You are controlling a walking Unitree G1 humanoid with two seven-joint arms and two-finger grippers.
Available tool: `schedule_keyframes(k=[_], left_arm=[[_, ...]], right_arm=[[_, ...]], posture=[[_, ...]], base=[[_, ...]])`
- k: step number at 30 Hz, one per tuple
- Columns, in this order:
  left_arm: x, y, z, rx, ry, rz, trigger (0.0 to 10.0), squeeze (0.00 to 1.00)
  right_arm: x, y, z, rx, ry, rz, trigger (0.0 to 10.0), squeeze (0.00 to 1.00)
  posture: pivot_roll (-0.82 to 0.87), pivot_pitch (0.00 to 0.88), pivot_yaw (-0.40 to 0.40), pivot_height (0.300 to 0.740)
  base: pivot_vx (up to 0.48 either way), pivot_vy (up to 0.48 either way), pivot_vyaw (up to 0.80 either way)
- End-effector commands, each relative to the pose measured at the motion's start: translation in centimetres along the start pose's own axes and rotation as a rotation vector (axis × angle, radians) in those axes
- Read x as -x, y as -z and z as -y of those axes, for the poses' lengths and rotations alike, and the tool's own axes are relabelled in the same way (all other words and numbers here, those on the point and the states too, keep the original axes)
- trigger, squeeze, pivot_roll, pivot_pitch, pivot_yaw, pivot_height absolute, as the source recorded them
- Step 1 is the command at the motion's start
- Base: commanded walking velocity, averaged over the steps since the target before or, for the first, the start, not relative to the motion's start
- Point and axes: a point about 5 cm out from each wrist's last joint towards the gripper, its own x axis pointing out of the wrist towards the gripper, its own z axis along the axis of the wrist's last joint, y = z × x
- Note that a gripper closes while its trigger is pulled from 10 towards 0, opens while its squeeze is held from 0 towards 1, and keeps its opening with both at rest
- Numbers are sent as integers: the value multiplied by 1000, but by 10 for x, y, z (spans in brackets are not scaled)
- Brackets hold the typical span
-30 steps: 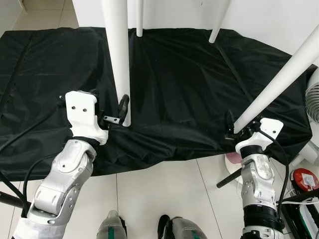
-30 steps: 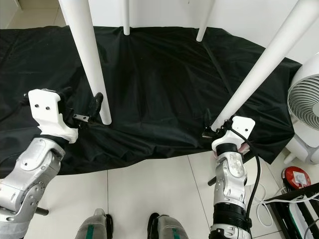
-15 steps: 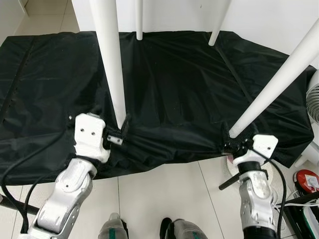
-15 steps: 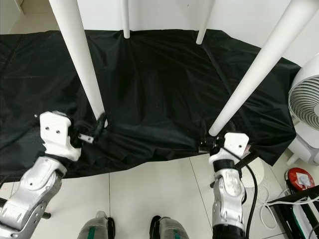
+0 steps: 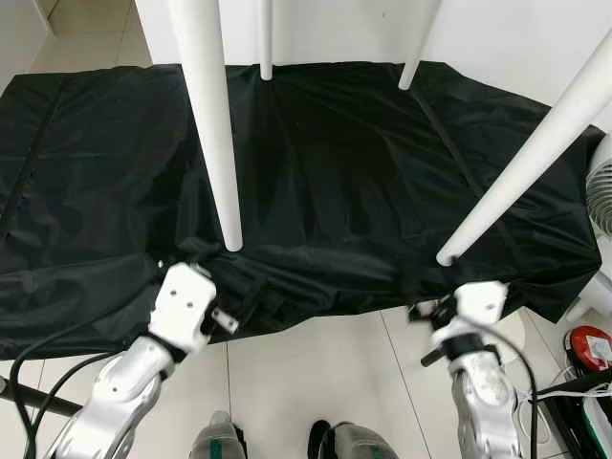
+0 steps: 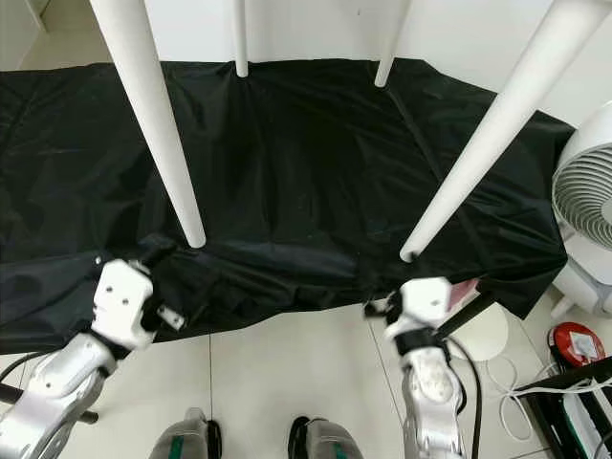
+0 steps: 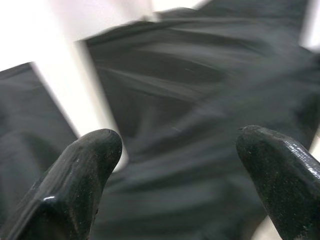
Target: Building children table
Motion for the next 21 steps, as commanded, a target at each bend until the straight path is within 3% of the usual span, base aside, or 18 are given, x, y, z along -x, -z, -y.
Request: schedule_keyframes(k=[1,4,5,6,12,14,19,20,21], left_arm=[[3,3,5,-18,61,-2,10000,0],[7,5,6,-8,104,0,10000,0],[15,9,10,-49,180,-3,10000,0],[17,10,12,-51,206,-3,10000,0],[23,17,15,-59,257,-21,10000,0],[33,31,20,-130,331,-76,10000,0],[46,47,24,-166,399,-143,10000,0],[56,62,29,-166,455,-201,10000,0],[56,62,29,-166,455,-201,10000,0]], right_arm=[[1,1,-6,18,-74,-9,10000,0],[4,4,-9,48,-154,-25,10000,0],[7,9,-11,101,-288,-55,10000,0],[8,12,-11,111,-336,-75,10000,0],[11,20,-8,126,-414,-122,10000,0],[16,30,-8,161,-492,-174,10000,0],[26,47,-7,164,-580,-268,10000,0],[38,64,-7,226,-651,-355,10000,0],[38,64,-7,226,-651,-355,10000,0]], posture=[[83,101,-27,740],[86,100,-35,740],[90,97,-45,740],[93,95,-50,740],[99,90,-64,740],[103,90,-72,740],[105,90,-75,740],[115,86,-81,740],[115,86,-81,740]], base=[[0,0,0],[0,0,0],[0,0,0],[0,0,0],[0,0,0],[0,0,0],[0,0,0],[0,0,0],[0,0,0]])
